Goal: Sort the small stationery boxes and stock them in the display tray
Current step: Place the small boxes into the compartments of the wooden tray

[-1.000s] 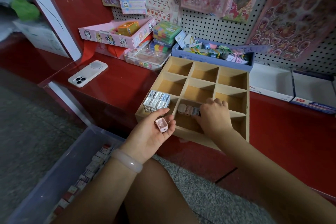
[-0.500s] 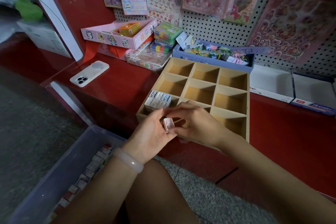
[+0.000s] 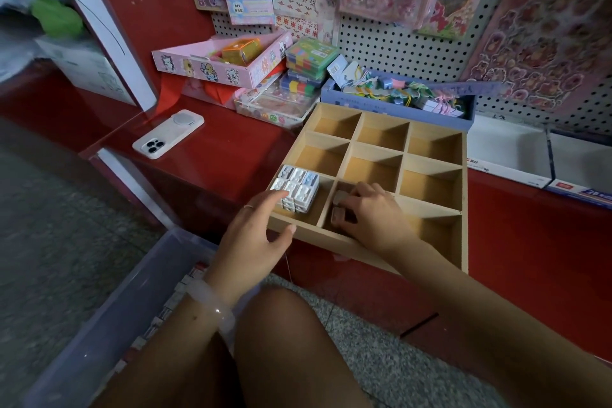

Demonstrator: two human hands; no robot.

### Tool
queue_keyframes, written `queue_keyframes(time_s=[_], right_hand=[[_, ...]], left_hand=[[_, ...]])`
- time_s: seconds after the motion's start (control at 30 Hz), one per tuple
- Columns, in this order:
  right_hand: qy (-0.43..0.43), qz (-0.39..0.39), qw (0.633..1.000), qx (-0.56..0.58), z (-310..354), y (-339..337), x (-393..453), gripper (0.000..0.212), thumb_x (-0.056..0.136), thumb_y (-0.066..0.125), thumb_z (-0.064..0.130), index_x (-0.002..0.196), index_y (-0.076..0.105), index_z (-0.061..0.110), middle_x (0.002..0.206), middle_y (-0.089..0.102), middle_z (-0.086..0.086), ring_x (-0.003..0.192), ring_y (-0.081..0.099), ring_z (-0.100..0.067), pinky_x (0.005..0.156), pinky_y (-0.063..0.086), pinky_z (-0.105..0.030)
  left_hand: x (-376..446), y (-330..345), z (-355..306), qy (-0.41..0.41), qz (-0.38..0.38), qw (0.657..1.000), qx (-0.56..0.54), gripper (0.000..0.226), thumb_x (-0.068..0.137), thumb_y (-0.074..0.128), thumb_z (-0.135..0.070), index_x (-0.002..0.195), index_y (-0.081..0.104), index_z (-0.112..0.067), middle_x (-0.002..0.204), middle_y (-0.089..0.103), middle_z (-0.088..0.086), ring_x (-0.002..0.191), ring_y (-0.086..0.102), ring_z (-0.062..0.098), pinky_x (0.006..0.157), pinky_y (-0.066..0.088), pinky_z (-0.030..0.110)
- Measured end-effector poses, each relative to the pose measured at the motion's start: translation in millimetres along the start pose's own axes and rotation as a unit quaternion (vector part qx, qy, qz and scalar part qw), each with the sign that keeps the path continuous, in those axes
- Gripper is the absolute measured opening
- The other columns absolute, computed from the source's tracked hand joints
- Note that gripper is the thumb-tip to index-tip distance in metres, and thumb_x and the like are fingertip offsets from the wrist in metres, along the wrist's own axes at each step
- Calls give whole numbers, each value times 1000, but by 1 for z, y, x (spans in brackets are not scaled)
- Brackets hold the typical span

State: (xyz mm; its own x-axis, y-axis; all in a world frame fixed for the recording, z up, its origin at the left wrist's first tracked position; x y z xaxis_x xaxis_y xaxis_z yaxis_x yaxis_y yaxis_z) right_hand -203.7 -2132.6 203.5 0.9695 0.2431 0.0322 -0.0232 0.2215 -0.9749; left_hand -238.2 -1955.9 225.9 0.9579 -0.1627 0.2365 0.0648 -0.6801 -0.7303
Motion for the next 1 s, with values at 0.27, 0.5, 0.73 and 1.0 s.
queue_keyframes(time_s=[0.27, 0.5, 0.73, 1.0], right_hand=[[6, -5, 1000, -25, -3, -6, -1, 44, 86, 59, 45, 120, 55, 17, 121, 49, -4, 109, 45, -22, 91, 39, -32], [0, 22, 999, -30, 5, 0, 4, 35, 89, 56, 41, 115, 58, 18, 122, 48, -6, 112, 43, -23, 91, 36, -32], [13, 21, 1000, -14, 9, -14, 7, 28, 89, 56, 40, 103, 63, 17, 110, 53, -5, 106, 47, -23, 82, 42, -32], [-224, 6, 963, 149, 154, -4, 59, 24, 86, 59, 30, 91, 67, 9, 87, 61, -8, 83, 58, -24, 75, 43, -32]], left_hand=[[-3, 2, 9, -4, 12, 1000, -13, 48, 86, 66, -17, 131, 51, -20, 127, 46, -15, 112, 32, -12, 87, 19, -8], [-7, -3, 12, -12, 18, 1000, -21, 46, 86, 66, -15, 129, 52, -22, 125, 46, -17, 109, 30, -16, 85, 19, -9], [-11, -22, 31, -54, 7, 997, -50, 46, 88, 64, -18, 131, 51, -23, 124, 47, -18, 113, 35, -10, 87, 26, -2], [-33, -68, 132, -189, -49, 970, -147, 39, 89, 64, -20, 125, 50, -27, 128, 53, -5, 120, 48, 9, 99, 40, 29]])
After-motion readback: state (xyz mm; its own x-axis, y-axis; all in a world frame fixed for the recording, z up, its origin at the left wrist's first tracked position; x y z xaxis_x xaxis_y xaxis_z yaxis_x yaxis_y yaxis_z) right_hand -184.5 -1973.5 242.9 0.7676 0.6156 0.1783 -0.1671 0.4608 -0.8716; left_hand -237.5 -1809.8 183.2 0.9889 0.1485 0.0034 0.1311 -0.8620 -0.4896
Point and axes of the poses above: each hand's wrist, its own x-axis towards the middle knuckle, its own y-axis out of the palm, z = x × y, the point moved 7 cm from there along x, towards the middle knuckle
